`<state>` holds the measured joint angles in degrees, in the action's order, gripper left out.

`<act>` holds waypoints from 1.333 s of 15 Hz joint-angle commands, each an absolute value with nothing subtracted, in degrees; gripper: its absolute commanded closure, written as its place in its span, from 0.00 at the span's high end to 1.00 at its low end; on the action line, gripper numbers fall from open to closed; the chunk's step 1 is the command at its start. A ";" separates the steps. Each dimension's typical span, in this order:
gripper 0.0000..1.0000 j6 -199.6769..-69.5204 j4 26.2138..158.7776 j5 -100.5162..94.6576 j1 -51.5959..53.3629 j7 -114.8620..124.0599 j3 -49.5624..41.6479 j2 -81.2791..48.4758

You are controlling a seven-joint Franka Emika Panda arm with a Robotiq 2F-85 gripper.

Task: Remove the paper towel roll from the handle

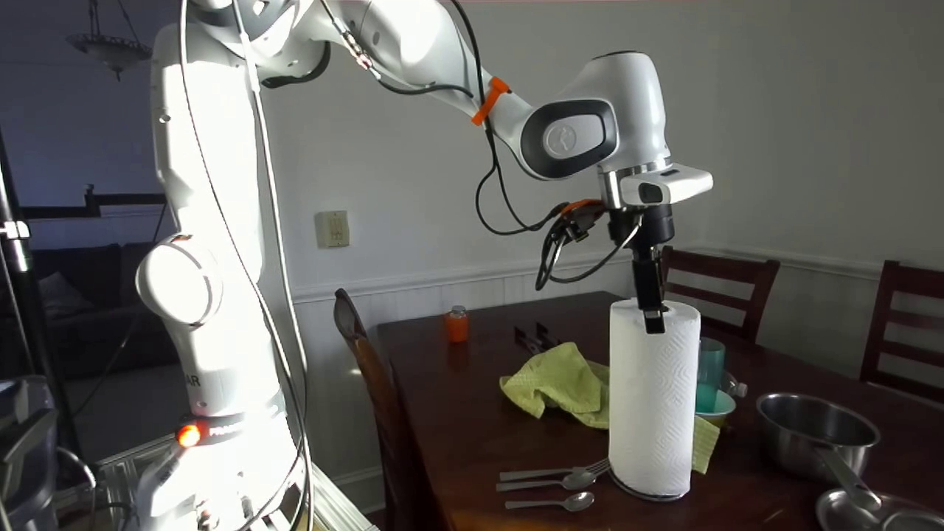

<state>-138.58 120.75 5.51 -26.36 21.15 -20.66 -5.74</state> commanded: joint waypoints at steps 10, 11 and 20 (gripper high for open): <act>0.69 -132.83 116.50 5.84 -24.85 21.97 -22.70 -8.95; 0.62 -132.84 116.31 6.02 -24.84 21.90 -22.67 -8.97; 0.90 -132.39 116.19 6.02 -24.41 21.83 -22.60 -9.83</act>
<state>-133.90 117.44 5.44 -25.23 21.29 -21.83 -8.29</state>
